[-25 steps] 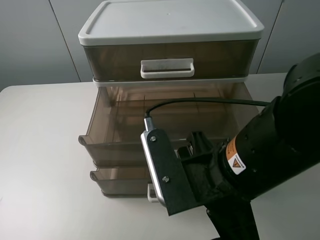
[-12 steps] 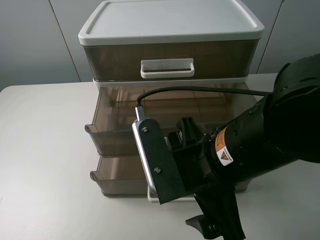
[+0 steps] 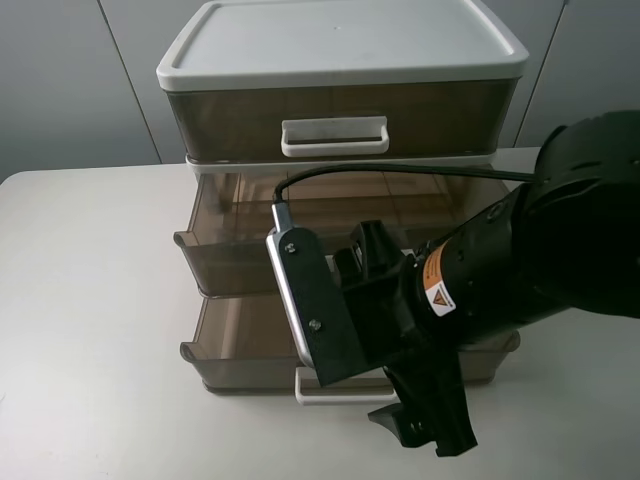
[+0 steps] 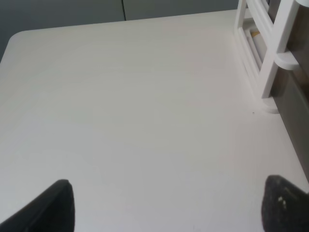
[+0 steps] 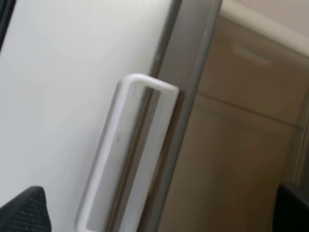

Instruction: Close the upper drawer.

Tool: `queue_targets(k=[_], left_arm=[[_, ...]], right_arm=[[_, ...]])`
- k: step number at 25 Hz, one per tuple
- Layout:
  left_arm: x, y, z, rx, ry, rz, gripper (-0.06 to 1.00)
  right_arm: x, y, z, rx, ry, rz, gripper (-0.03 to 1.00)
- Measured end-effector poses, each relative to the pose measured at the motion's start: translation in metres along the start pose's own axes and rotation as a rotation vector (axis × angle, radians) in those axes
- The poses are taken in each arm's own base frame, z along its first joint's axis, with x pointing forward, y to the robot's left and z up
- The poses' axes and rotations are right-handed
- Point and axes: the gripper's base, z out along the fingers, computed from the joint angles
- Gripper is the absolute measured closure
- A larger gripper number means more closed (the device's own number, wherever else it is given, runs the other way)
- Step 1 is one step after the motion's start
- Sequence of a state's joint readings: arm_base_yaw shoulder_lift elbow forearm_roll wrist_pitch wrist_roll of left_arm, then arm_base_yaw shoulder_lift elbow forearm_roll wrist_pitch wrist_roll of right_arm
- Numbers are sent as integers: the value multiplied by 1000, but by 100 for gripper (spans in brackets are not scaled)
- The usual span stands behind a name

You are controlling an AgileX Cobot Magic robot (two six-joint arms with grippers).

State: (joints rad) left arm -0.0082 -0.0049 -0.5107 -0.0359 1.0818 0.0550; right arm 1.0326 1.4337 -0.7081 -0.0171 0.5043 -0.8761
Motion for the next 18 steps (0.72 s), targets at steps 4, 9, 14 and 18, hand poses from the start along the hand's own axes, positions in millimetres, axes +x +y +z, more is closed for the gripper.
queue_targets(k=[4,9,14,18], left_arm=[[0,0,0,0,0,0,20],[0,0,0,0,0,0,20],[0,0,0,0,0,0,20],[0,0,0,-2,0,1,20]], right_arm=[[5,-7,4,23,4,12,27],[14,-16,10,46,31,21,27],[19,-25,13,78,38,16,27],[24,-35,14,126,33,15,27]])
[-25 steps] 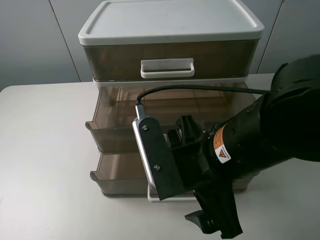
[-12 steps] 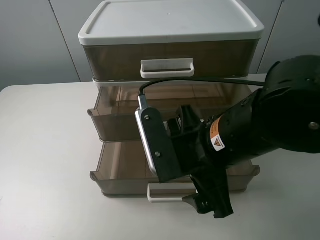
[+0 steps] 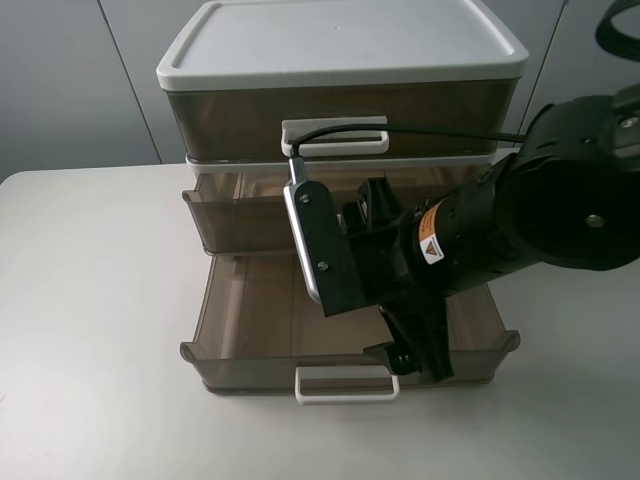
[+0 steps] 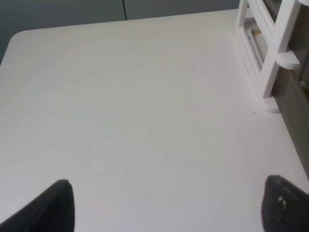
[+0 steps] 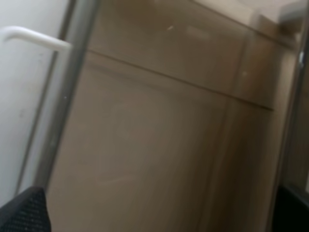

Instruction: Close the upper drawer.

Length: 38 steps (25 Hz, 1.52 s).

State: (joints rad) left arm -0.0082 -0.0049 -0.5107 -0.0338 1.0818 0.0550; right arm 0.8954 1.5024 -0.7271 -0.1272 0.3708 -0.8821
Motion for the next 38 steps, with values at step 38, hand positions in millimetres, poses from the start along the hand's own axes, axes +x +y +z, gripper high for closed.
queue_targets(k=[38], left_arm=[[0,0,0,-5,0,3,20]], right_arm=[[11,-24,-21,131,-29,221,27]])
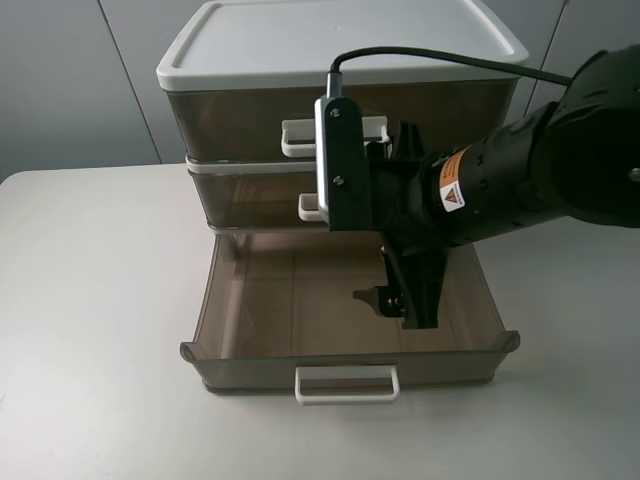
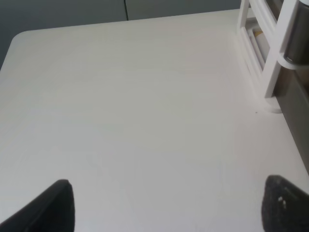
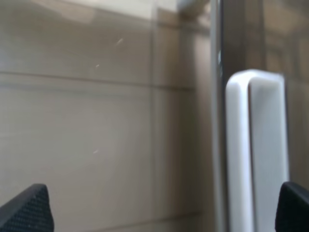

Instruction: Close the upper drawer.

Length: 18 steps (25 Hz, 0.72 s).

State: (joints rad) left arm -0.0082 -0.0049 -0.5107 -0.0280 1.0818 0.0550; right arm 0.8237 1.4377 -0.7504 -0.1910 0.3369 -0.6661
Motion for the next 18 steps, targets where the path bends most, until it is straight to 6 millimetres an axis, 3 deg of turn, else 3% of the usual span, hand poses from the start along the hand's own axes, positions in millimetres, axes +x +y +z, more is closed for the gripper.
queue_targets(k=[10,18], left_arm=[[0,0,0,0,0,0,20],[0,0,0,0,0,2,20]], right_arm=[[2,7,0,-72,24,188,27],[3,11,14,-106,45,216,27]])
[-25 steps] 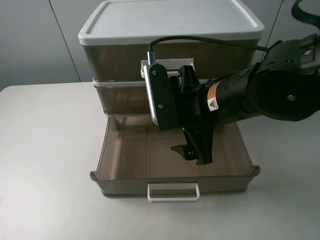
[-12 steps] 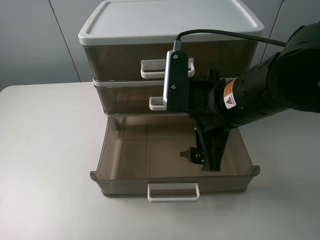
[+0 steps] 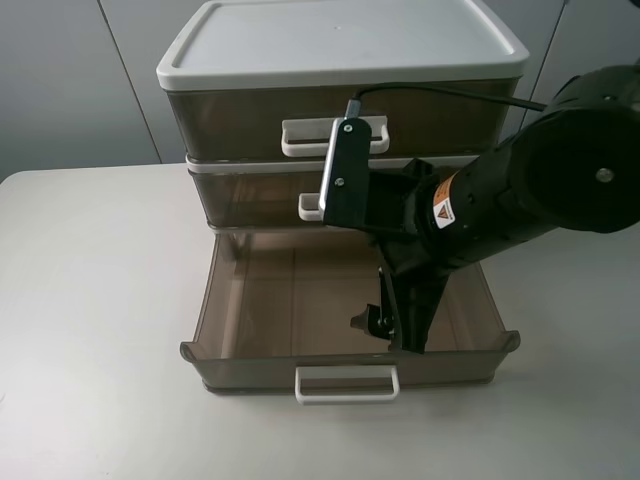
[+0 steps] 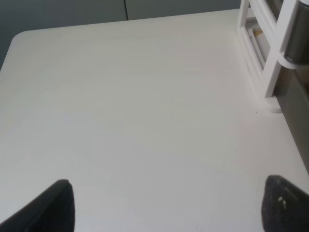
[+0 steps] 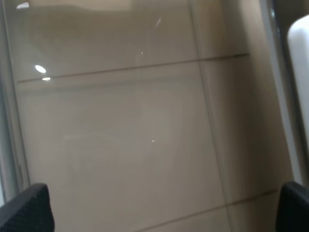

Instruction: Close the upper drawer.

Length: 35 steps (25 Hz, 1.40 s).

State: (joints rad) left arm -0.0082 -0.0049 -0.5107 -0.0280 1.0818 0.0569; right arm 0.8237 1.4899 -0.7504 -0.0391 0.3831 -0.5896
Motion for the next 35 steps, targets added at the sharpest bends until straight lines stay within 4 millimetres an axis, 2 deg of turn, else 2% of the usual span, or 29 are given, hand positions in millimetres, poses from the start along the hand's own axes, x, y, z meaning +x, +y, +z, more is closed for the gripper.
queue_targets(k=[10,18,27,31,35], left_arm=[[0,0,0,0,0,0,20],[0,0,0,0,0,0,20],[0,0,0,0,0,0,20],[0,0,0,0,0,0,20],[0,0,0,0,0,0,20]], right_arm=[[-3,-4,8,31,-38,-7,27],[4,-10,15,41,-5,-20,27],[3,-10,15,44,-10,-20,27],[3,-11,-3,58,-22,4,27],[5,-10,-41,72,-36,77,27]])
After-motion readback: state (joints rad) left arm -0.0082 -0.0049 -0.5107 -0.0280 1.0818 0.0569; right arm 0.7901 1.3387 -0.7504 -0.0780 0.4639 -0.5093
